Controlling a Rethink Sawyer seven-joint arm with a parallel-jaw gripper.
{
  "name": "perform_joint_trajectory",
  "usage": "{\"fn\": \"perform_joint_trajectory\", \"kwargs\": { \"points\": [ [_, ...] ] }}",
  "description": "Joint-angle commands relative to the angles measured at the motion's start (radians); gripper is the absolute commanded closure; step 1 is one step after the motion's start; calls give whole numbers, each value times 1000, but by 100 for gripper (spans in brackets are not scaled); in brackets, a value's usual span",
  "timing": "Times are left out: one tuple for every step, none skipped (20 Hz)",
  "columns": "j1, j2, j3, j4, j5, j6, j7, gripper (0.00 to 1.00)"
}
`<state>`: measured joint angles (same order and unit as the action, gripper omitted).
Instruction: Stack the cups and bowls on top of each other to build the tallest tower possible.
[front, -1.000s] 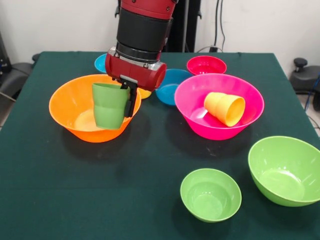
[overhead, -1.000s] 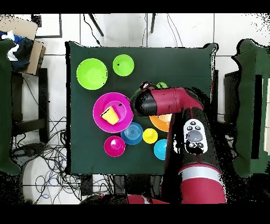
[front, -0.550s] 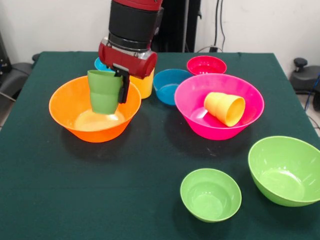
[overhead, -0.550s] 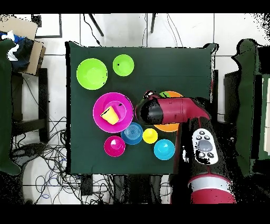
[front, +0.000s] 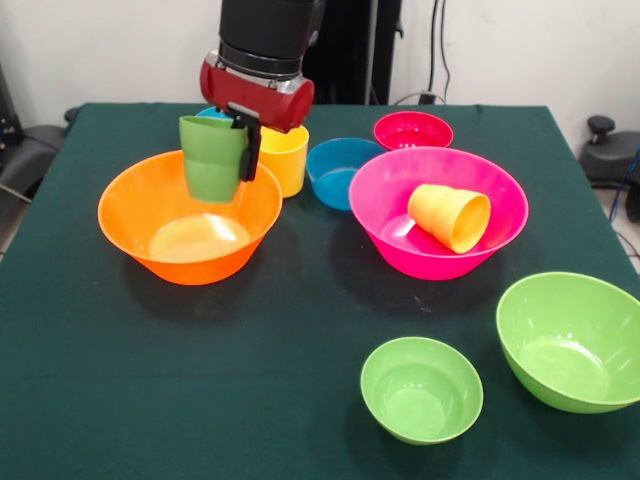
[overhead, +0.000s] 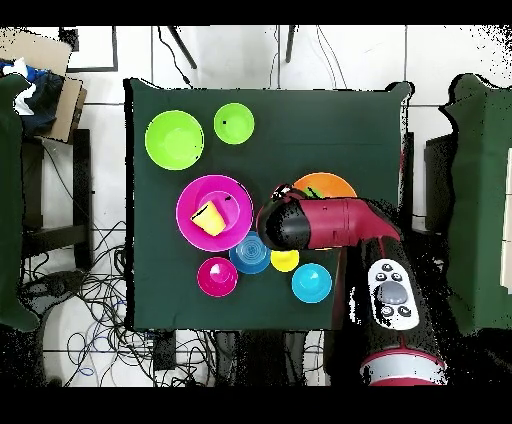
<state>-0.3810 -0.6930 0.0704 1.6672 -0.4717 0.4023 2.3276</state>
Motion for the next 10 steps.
{"fn": "perform_joint_trajectory", "kwargs": {
  "points": [
    [15,27,65,41,-75,4,-96,100],
    [18,30,64,38,-76,2,-93,100],
    [19,32,62,37,-76,0,-90,100],
    [21,33,60,35,-78,-1,-88,100],
    [20,34,59,34,-79,-3,-89,100],
    [18,37,59,32,-81,-6,-91,100],
    [16,39,58,32,-84,-10,-92,100],
    [17,45,56,30,-88,-17,-88,100],
    [14,47,54,32,-90,-23,-87,100],
    [11,49,53,35,-93,-29,-87,100]
  ]
}}
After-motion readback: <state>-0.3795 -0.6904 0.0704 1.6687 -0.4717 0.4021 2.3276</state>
